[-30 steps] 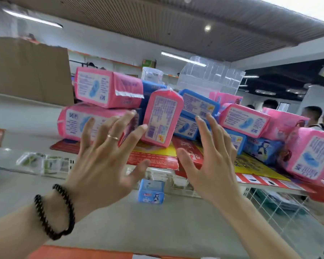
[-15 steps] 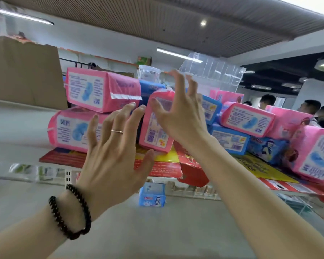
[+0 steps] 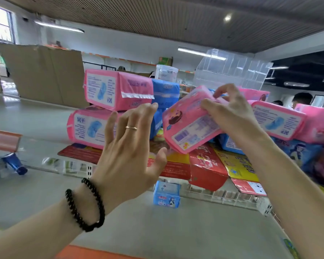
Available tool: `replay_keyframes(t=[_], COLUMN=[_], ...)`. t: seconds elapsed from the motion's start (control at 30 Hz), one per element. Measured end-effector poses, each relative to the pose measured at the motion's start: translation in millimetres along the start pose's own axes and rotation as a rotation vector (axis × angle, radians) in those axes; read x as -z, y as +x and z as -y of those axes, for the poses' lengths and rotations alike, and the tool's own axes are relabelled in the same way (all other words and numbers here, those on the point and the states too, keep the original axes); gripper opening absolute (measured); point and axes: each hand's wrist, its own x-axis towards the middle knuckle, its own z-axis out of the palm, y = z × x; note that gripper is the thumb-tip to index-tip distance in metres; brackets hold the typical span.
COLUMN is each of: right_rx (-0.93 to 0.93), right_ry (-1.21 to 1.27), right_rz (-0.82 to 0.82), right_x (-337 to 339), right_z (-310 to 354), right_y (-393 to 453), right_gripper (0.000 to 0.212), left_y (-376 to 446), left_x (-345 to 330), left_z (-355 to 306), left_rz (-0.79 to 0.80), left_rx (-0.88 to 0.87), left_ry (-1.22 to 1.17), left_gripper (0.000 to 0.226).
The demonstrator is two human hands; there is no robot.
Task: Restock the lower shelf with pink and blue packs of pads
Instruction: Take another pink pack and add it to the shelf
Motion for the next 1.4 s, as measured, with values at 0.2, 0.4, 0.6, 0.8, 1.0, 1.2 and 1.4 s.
replay_keyframes(t=[0.2, 0.4, 0.6, 0.8, 1.0, 1.2, 1.4], right_rx=[-0.024, -0.097, 0.084, 0.203, 0.105, 0.138, 0.111], right_ry=[0.421, 0.881, 0.955, 0.981, 0.884, 0.932, 1.13], right_rz=[-0.081, -0.005, -0.016, 0.046, 0.173, 0.12, -0.034], right_x=[20, 37, 41, 45, 60, 59, 43], right_z=[-25, -36, -53, -72, -78, -72, -64], right_y=[-11, -18, -32, -37, -29, -36, -47], right_gripper=[0.024, 0.022, 0.043, 0.06, 0.089, 0.051, 0.041], left_y=[18, 45, 60, 72, 71, 69, 60], left_x=[-7, -17, -22, -32, -33, -32, -44], left_z=[-21, -42, -62, -62, -58, -59, -66], left_rz=[0.076, 0.167, 0.162, 0.152, 0.173, 0.152, 0.206], left_rx=[0.04, 0.093, 0.308, 0.41, 0.284, 0.325, 0.481], left_ry=[-0.158, -0.607, -1.325, -1.408, -1.423, -1.343, -1.335], left_gripper=[0.085, 0.089, 0.07, 0.083, 0.085, 0.087, 0.095])
